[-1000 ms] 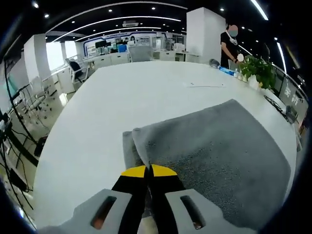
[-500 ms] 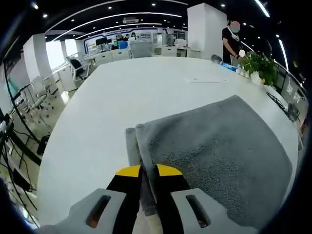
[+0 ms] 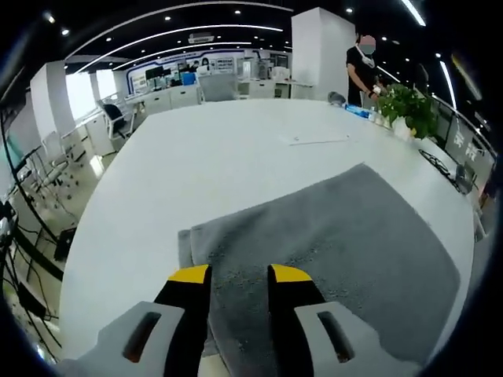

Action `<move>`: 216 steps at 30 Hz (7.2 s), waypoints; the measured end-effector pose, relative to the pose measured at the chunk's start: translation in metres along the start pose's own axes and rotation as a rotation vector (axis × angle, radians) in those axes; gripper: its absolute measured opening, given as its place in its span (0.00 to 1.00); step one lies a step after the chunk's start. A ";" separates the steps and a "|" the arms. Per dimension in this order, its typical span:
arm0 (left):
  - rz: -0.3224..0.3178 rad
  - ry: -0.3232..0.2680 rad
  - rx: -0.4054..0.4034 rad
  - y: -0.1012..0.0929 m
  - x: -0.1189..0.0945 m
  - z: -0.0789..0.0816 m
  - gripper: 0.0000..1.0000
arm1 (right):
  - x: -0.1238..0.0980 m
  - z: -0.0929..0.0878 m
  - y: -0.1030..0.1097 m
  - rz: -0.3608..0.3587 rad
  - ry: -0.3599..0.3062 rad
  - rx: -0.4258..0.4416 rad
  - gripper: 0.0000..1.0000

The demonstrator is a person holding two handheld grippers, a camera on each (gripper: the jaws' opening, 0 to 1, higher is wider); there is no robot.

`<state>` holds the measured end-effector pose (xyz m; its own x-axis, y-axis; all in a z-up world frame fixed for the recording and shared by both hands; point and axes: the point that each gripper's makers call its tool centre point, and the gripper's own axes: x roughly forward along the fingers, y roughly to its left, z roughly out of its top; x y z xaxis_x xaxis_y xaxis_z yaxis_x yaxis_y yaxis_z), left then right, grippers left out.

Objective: Fold the towel on the table until its edges align and the towel forms a compact rectangular stack.

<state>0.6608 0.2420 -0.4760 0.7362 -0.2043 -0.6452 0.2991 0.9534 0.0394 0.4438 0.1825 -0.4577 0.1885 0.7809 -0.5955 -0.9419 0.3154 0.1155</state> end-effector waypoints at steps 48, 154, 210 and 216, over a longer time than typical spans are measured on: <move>-0.281 -0.046 0.134 -0.207 0.066 0.082 0.61 | -0.161 -0.119 -0.127 -0.395 -0.019 0.298 0.44; -0.604 0.020 0.096 -0.495 0.127 0.182 0.03 | -0.390 -0.247 -0.179 -0.703 -0.080 0.677 0.00; -0.598 -0.101 -0.094 -0.431 0.097 0.191 0.03 | -0.365 -0.159 -0.161 -0.689 -0.050 0.382 0.00; -0.576 -0.116 -0.106 -0.408 0.082 0.186 0.04 | -0.347 -0.141 -0.149 -0.642 -0.065 0.346 0.00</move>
<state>0.7116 -0.2051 -0.4032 0.5366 -0.7124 -0.4523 0.6122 0.6975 -0.3724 0.4801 -0.2112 -0.3806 0.7002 0.4117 -0.5833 -0.5005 0.8657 0.0103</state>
